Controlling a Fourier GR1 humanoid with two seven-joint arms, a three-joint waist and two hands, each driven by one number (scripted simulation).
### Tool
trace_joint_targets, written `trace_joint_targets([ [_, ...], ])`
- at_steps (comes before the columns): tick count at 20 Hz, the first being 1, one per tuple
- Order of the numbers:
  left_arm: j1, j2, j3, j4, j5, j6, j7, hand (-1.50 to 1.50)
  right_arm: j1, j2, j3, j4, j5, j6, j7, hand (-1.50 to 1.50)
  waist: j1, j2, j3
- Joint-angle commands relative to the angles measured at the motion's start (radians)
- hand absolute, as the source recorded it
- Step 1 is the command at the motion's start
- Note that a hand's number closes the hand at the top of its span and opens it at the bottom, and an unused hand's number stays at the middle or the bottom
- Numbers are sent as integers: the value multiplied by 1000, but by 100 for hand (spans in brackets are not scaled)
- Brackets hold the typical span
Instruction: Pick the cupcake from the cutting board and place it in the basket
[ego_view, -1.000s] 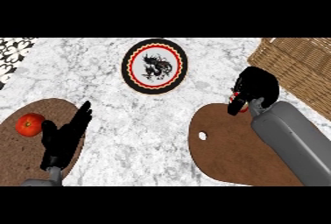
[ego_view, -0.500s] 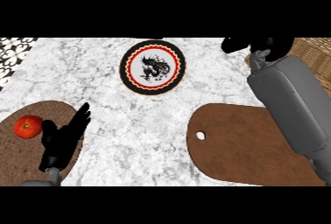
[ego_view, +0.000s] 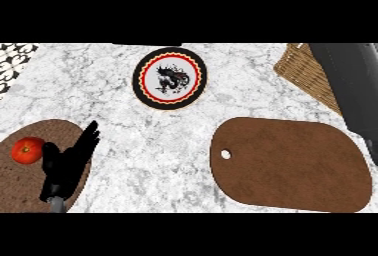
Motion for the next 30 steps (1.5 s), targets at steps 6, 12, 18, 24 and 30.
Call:
trace_joint_targets([
  [6,63,-3,4,81,-1,7,68,0,-158,-85,-148,181,72,-24,89,150,-24,9,-11],
  [12,74,10,14,67,12,-21,64,0,-188,-130,-211,292,72,-25,23,150,-26,8,-10],
  [18,42,7,35,89,14,-18,73,0,-133,-182,-269,400,43,-86,-121,150,-26,16,-9],
  [24,78,-6,9,67,-6,-22,61,0,-67,-179,-339,432,-23,-173,-206,150,-28,12,-8],
  [30,105,-3,16,54,-14,-24,38,0,-5,-186,-463,441,-144,-292,-330,150,-22,12,-8],
])
